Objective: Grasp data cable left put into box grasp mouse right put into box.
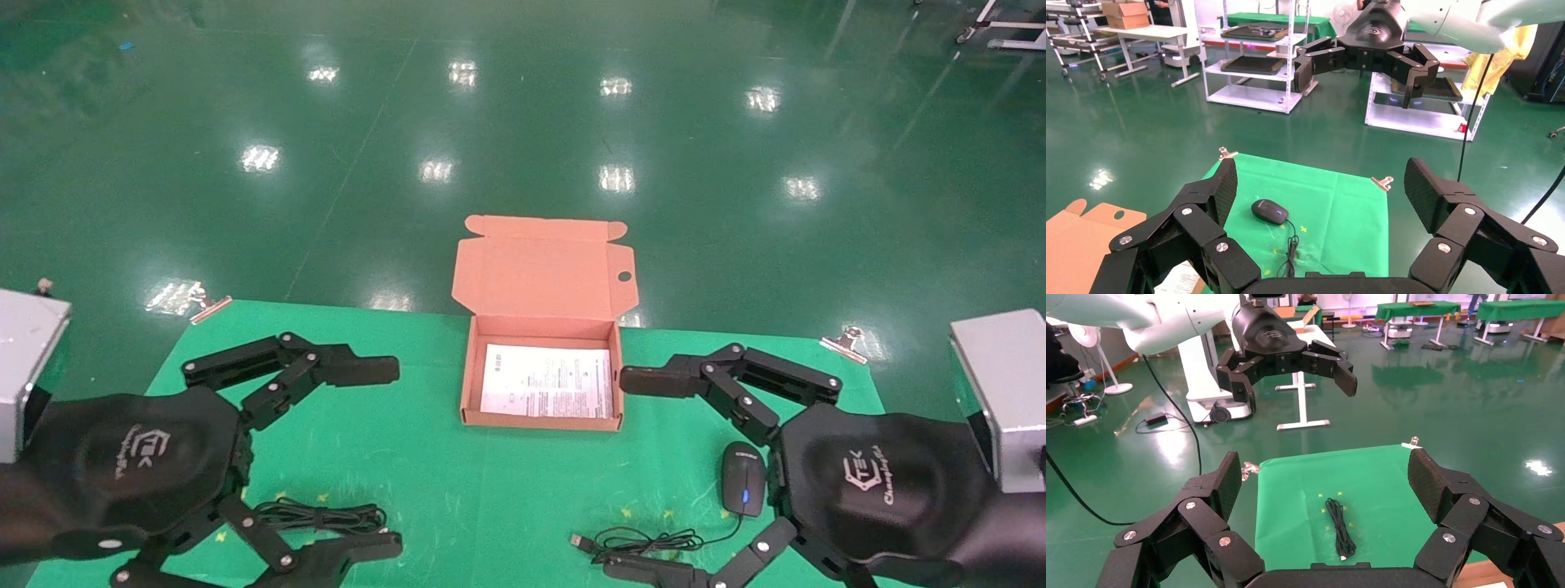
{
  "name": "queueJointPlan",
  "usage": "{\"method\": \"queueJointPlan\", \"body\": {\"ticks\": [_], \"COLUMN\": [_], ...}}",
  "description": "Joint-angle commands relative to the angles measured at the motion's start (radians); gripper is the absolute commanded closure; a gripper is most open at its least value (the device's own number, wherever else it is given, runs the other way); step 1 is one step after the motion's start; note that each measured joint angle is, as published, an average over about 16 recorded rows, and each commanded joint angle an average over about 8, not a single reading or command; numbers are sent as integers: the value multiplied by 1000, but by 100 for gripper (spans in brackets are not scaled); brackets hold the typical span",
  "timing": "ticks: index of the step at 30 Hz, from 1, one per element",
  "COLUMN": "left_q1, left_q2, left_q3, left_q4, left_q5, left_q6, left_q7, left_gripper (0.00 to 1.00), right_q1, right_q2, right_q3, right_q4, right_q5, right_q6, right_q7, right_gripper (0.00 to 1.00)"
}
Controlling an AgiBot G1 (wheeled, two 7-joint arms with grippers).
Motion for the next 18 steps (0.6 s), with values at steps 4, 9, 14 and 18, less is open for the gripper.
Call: {"method": "queueJointPlan", "body": {"ticks": [4,9,14,18], "left_q1": [0,0,0,0], "left_q2": [0,0,0,0], "left_q3": [0,0,0,0], "left_q4": [0,0,0,0], "left_q5": [0,0,0,0], "left_q6": [0,0,0,0], "left_q7": [0,0,0,0], "left_gripper": [0,0,0,0], "right_q1": [0,0,0,0], "right_q2": [0,0,0,0], "right_q3": [0,0,0,0], "right_q4": [0,0,0,0], "right_q5": [0,0,0,0], "right_q6": [0,0,0,0], "right_q7": [0,0,0,0], "right_gripper": [0,0,0,0]}}
